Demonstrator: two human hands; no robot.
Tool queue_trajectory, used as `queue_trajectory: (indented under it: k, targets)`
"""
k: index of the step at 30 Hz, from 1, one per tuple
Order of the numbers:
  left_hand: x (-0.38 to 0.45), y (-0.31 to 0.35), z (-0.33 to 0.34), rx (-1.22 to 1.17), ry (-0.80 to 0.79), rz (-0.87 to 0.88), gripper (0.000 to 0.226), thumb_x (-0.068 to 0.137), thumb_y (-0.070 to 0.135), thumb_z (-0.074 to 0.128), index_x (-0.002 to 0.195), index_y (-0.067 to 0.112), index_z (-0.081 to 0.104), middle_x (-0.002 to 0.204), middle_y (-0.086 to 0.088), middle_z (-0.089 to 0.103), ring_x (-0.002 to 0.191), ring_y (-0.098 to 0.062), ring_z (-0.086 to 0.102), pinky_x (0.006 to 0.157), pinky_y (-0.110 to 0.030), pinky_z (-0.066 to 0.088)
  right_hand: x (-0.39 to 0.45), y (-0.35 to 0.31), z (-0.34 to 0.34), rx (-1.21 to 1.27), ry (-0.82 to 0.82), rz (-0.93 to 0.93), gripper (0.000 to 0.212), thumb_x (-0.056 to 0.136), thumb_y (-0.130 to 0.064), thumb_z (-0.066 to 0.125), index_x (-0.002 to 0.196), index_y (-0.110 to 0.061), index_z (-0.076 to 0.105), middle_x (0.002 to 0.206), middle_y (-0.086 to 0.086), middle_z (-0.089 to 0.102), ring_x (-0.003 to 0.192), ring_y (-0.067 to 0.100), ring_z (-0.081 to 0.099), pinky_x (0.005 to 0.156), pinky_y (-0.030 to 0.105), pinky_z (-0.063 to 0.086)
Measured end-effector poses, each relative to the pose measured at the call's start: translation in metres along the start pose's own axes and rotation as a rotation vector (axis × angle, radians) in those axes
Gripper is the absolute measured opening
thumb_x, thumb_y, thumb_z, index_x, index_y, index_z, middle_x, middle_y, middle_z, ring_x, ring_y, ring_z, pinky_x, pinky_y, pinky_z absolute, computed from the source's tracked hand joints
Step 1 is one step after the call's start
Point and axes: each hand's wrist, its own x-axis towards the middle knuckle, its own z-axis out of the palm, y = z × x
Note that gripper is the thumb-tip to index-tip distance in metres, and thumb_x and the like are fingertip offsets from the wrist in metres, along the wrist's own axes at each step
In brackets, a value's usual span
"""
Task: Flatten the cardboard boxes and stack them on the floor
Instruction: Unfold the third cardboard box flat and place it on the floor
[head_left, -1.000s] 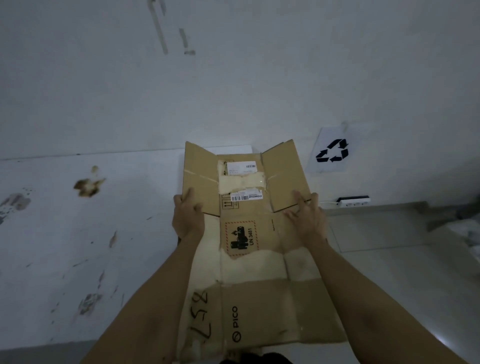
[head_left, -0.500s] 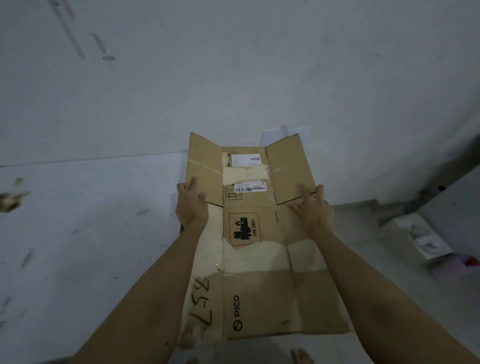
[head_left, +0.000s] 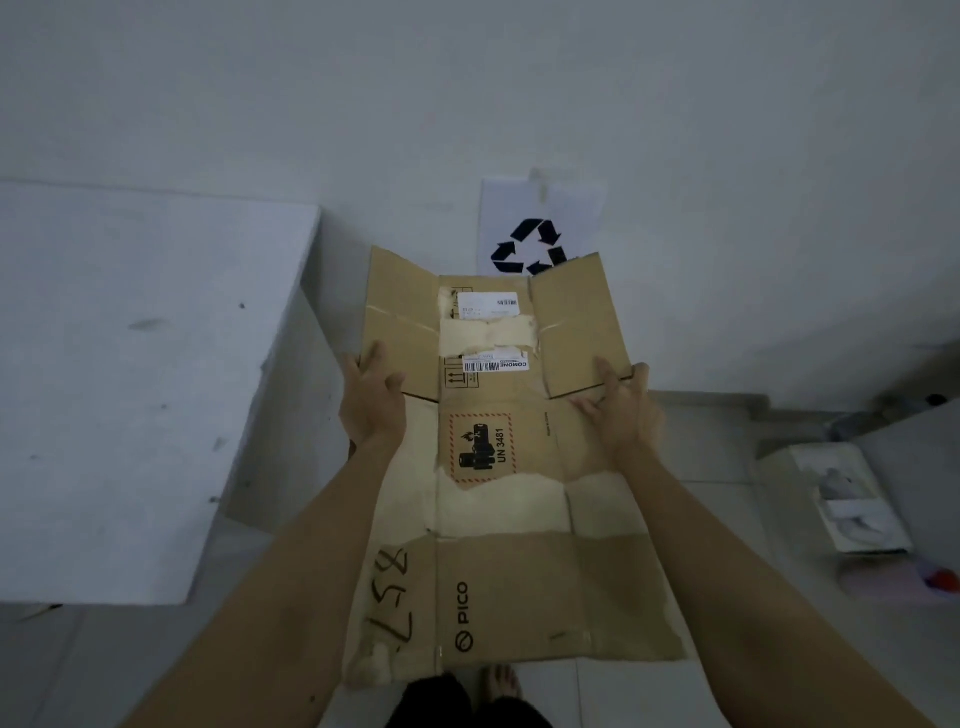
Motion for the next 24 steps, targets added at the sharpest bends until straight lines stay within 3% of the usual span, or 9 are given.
queue_trajectory:
  k: [4,15,24]
  targets:
    - [0.002,-0.037,0.077,0.041,-0.021,-0.011,0.049,0.096,0.026,0.055,0.143,0.022,0.043,0.133,-0.009,0.04,0.102,-0.03,0.058,0.078,-0.04,0.052,0.021,0.029,0.085,0.045,-0.038,0.031,0.066,0.084,-0.052,0.063,0.142,-0.033,0.037,0.136,0.013,0.031,0.09,0.036,0.06,0.082,0.039,0.048]
    - [0.026,-0.194,0.338,0.135,-0.039,-0.032,0.052,0.096,0.024,0.055,0.146,0.023,0.04,0.139,-0.009,0.037,0.105,-0.027,0.058,0.079,-0.037,0.05,0.065,0.091,0.398,0.007,-0.079,0.062,0.063,0.087,-0.054,0.058,0.142,-0.035,0.033,0.137,0.011,0.027,0.086,0.034,0.06,0.073,0.038,0.048]
    - [0.049,-0.282,0.501,0.117,-0.048,0.002,0.051,0.095,0.024,0.057,0.144,0.023,0.041,0.132,-0.006,0.04,0.098,-0.025,0.06,0.072,-0.034,0.049,0.102,0.132,0.58,0.019,-0.06,0.099,0.063,0.085,-0.055,0.06,0.139,-0.036,0.035,0.133,0.01,0.03,0.079,0.03,0.057,0.066,0.033,0.046]
